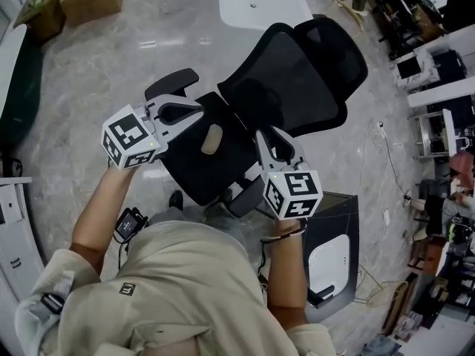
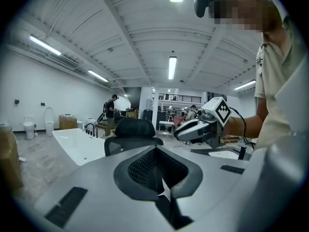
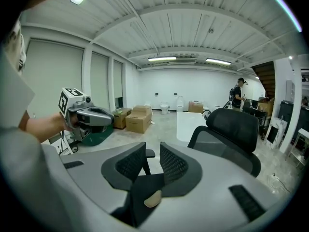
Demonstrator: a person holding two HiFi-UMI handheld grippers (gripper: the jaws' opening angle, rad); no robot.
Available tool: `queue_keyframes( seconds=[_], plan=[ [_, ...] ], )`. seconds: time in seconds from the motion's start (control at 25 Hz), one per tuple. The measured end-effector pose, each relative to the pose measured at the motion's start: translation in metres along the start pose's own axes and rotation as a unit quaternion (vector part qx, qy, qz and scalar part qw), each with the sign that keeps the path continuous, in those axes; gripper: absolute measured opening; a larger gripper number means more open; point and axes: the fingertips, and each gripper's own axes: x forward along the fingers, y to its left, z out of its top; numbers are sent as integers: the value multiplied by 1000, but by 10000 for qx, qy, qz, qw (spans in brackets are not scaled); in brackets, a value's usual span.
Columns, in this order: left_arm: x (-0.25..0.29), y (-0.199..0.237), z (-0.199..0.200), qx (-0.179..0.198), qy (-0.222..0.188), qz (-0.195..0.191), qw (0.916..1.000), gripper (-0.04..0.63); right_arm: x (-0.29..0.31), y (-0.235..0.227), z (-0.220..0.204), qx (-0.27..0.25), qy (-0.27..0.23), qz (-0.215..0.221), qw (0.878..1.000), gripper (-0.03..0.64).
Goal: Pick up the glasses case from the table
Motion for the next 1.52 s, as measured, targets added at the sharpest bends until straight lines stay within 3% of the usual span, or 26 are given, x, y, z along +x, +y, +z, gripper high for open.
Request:
queue_keyframes(
  seconds=[0.88, 1.36, 1.52],
  plan=[
    [99, 39, -100, -1013, 811, 253, 9912, 17, 56, -83, -70, 472, 590, 490, 9959, 109],
    [147, 52, -188, -1611, 1372, 192, 9772, 20, 79, -108, -127, 821, 980, 572, 9901, 114],
    [157, 57, -222, -1829, 1603, 223, 9697, 78, 88, -115, -143, 931, 1079, 599, 9880, 115]
  ],
)
